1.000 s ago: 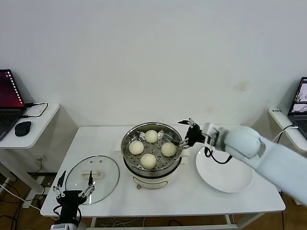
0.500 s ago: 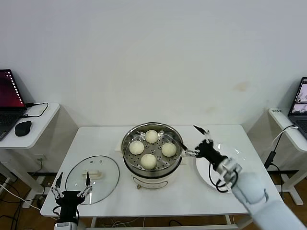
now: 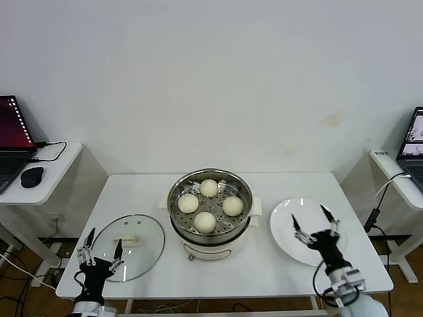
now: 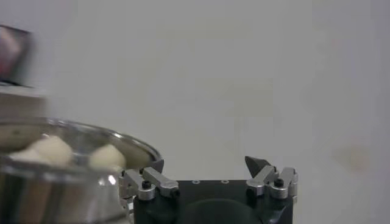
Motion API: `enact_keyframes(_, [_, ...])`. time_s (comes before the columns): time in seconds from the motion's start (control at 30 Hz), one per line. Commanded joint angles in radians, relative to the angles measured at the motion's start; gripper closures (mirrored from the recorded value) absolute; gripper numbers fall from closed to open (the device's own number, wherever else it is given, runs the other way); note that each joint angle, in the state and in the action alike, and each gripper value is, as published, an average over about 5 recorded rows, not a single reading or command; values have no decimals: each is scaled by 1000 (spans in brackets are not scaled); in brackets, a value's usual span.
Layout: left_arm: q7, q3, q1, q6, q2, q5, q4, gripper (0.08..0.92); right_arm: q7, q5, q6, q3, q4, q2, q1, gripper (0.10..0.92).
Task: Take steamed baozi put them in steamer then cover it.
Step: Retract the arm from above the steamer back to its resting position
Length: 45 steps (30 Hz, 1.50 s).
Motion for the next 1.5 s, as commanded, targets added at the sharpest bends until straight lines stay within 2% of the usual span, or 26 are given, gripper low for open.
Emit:
enact_keyframes(0.03, [34,-13,-76,-17,79,614,211,177,41,-43,54,190,-29,135,-110,203])
enact_keyframes(0.3, [45,-8,-111,-9,81,658,246,177,47,-44,68,200,-36,147,-120,202])
enact_keyframes(0.87, [58,37,-276,-24,114,634,393,177,48,-59,82,202,-27,180,-145,203])
enact_keyframes(1.5, [101,100,-403,-40,103,577,478,177,45,-77,96,216,-50,194,-150,203])
